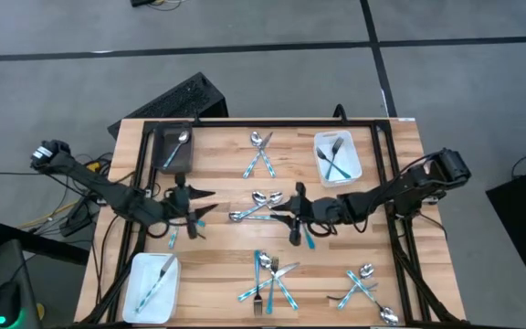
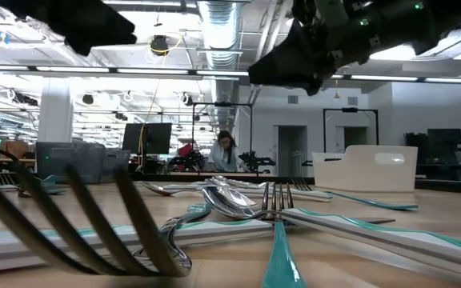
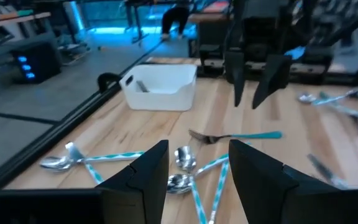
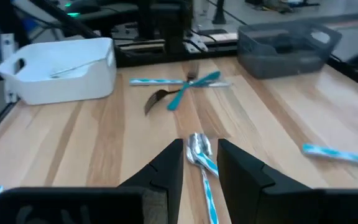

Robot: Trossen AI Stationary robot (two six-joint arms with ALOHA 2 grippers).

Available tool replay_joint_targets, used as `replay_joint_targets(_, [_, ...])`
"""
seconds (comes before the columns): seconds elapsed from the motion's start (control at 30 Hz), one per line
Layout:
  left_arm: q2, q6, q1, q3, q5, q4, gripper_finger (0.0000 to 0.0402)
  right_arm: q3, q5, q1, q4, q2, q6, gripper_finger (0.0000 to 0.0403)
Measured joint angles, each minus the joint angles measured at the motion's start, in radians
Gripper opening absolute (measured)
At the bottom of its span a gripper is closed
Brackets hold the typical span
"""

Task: Sort silverware by color (type)
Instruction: Put the blue fork into the top white bin

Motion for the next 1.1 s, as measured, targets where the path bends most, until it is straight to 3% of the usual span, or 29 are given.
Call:
replay_joint_targets(0.17, [-0.177,0.053,0.0,-0.068,0.038,0.046,0.0155,0.0,0.038,0.017,-0.133,-0.001,0.168,0.0122])
replay_joint_targets(0.33, [-0.34,0.203,0.003,-0.021,0.078,0.021,0.0155,0.001,0.062,0.013,-0.332,-0.062,0.295,0.0122])
replay_joint_targets(0.47, [-0.43,0.232,0.003,0.011,0.085,-0.073,0.0155,0.001,0.1,0.014,-0.462,-0.143,0.351,0.0122])
replay_joint_targets(0.67, [-0.448,0.115,0.004,-0.03,0.053,-0.177,0.0155,0.0,0.13,0.0,-0.604,-0.193,0.482,0.0122])
replay_joint_targets(0.93, [-0.432,0.118,0.004,-0.062,-0.125,-0.185,0.0155,0.0,0.074,-0.001,-0.654,-0.038,0.686,0.0122])
replay_joint_targets(1.1, [-0.439,0.133,0.004,0.019,-0.03,-0.2,0.0155,-0.001,0.072,-0.001,-0.708,0.036,0.768,0.0122])
